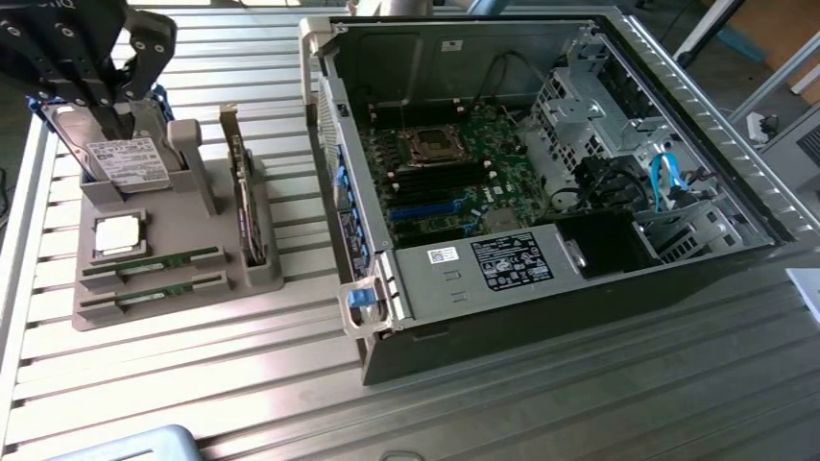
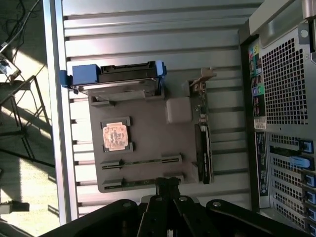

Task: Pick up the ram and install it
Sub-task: 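Pick up the ram and move it above insertion slot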

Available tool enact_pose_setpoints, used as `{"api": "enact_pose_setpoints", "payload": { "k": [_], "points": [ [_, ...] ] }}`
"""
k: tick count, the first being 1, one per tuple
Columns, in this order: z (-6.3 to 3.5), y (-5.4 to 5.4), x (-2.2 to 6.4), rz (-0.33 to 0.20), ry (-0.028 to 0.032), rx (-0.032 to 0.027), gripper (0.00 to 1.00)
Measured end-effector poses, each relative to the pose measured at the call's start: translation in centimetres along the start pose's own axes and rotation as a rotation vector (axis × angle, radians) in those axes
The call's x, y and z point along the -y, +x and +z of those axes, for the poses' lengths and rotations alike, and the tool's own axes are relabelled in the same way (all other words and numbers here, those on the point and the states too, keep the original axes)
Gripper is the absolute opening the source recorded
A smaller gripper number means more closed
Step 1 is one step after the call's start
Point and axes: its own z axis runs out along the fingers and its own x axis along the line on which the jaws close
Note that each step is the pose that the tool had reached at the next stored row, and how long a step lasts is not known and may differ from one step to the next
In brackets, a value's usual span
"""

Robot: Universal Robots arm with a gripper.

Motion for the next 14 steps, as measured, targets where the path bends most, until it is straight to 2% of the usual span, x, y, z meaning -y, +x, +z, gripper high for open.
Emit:
{"api": "enact_pose_setpoints", "payload": {
  "k": [9,14],
  "points": [
    [-0.09,-0.2,2.26,0.0,0.0002,-0.0001,0.1],
    [-0.09,-0.2,2.29,0.0,0.0001,-0.0001,0.1]
  ]
}}
